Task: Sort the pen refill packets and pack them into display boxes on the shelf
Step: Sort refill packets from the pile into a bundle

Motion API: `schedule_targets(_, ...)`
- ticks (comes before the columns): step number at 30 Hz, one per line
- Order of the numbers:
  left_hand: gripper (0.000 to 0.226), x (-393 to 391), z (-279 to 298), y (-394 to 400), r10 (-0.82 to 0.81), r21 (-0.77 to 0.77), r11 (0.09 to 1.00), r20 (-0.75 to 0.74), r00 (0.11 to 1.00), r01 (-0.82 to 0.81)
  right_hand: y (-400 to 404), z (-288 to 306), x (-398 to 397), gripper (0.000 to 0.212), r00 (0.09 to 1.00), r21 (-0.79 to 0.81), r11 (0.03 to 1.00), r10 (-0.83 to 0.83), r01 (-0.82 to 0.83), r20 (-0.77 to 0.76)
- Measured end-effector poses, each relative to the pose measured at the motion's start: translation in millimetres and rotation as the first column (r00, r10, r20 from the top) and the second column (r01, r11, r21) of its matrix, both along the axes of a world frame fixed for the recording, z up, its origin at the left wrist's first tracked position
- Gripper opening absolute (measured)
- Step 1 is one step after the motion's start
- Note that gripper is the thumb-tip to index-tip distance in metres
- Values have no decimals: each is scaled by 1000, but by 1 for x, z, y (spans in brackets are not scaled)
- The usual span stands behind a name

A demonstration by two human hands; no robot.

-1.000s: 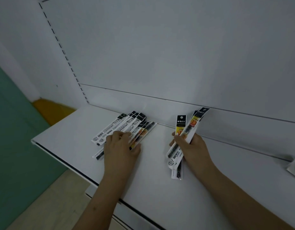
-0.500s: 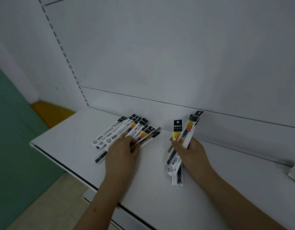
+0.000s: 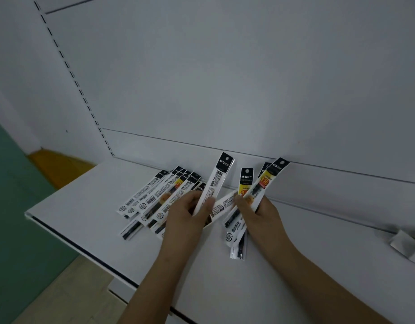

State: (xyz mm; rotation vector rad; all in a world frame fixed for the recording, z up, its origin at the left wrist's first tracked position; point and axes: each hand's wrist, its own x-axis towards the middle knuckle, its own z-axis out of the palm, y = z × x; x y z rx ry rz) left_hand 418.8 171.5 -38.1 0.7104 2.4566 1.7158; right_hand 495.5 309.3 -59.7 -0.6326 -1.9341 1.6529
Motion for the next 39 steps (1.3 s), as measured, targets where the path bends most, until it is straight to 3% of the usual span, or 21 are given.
schedule_targets(6,10,14,-7,8,22,259,964,161,987,-63,2,-2,2,23,997,-64,996,-70,68,-38)
schedule_targets(9,12,15,-11,9,-60,251,968,183,981,12,-1,2,3,28,997,-69,998,2,-7,-72)
schedule_targets(12,19,19,-10,11,-129,239,968,197,972,80,-3,6,3,16,994,-30,999,36,-39,-101)
schedule_targets(16,24,18,-11,8,-150,250,964,233,961,90,1,4,3,10,993,-121,993,-20,6,-113)
schedule_targets(21,20,20,-10,7,-165,132,982,234,958,137,5,7,3,20,989,-181,980,-104,84,-104)
schedule_targets(25,22,15,2,2,-186,244,964,344,920,103,5,8,5,35,991,-96,992,-92,83,-97)
schedule_targets(27,19,8,10,-5,-172,222,971,383,908,90,8,12,6,41,982,61,988,-130,139,-138)
schedule_targets(28,16,3,14,-9,-165,190,977,397,903,95,12,15,7,43,973,212,958,-158,192,-169)
schedule_targets(30,8,-8,23,-18,-184,165,979,486,855,117,20,23,6,37,955,530,807,-134,259,-263)
schedule_targets(32,9,-17,34,-25,-248,207,966,600,761,152,19,26,6,26,953,744,643,71,181,-293)
schedule_targets(34,10,-20,45,-30,-306,241,951,648,698,193,16,21,5,31,948,866,499,261,29,-182)
schedule_targets(36,16,-21,51,-31,-328,281,942,674,662,180,15,11,2,34,950,925,375,305,-54,-68)
schedule_targets(39,9,-22,43,-26,-308,315,943,697,648,109,12,4,-1,30,966,928,352,255,-127,35)
